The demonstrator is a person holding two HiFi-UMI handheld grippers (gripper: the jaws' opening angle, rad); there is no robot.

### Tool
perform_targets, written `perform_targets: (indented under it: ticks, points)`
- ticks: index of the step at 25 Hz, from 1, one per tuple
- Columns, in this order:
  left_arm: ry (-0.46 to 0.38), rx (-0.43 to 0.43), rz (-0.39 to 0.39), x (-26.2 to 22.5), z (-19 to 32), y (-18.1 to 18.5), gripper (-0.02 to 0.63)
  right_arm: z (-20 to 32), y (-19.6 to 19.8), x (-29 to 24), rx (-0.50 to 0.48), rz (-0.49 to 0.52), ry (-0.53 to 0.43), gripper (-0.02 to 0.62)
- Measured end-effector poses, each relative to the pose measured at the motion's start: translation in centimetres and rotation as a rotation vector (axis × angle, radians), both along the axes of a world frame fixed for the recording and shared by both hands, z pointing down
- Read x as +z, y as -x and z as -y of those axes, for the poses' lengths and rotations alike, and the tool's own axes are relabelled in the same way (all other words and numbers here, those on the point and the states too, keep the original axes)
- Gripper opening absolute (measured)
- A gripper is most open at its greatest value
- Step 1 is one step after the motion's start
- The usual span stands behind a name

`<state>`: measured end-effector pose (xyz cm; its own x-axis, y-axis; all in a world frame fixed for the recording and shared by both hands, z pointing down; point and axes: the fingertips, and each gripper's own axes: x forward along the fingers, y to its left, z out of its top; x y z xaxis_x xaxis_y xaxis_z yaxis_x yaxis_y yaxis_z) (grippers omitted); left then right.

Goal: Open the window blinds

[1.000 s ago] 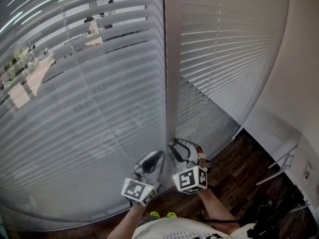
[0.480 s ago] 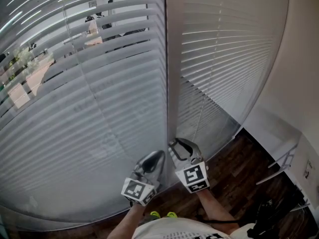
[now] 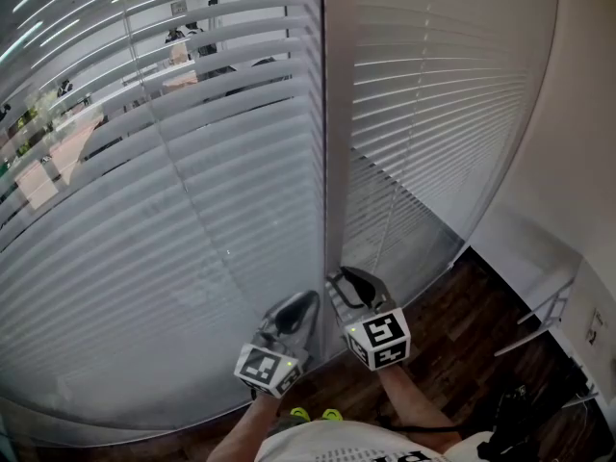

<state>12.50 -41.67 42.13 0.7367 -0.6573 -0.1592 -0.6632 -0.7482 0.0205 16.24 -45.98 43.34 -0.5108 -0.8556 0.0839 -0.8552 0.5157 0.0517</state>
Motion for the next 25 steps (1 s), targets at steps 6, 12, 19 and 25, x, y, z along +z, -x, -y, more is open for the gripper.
perform_targets:
  ticks: [6, 12, 19, 25]
  points:
    - [0.004, -0.001, -0.005, -0.1, 0.0, 0.0, -0.006, 0.1, -0.1, 0.0, 0.008, 0.047, 0.014, 0.132]
    - [0.003, -0.005, -0.008, 0.0, 0.0, 0.2, -0.006, 0.1, -0.1, -0.1, 0.005, 0.035, 0.011, 0.133]
    - [0.017, -0.011, -0.023, -0.1, 0.1, 0.3, -0.006, -0.8, 0.3, -0.1, -0.016, -0.36, -0.127, 0.133]
    - [0.021, -0.01, -0.03, -0.1, 0.3, 0.1, -0.006, -0.8, 0.8, 0.3, 0.004, -0.918, -0.343, 0.132]
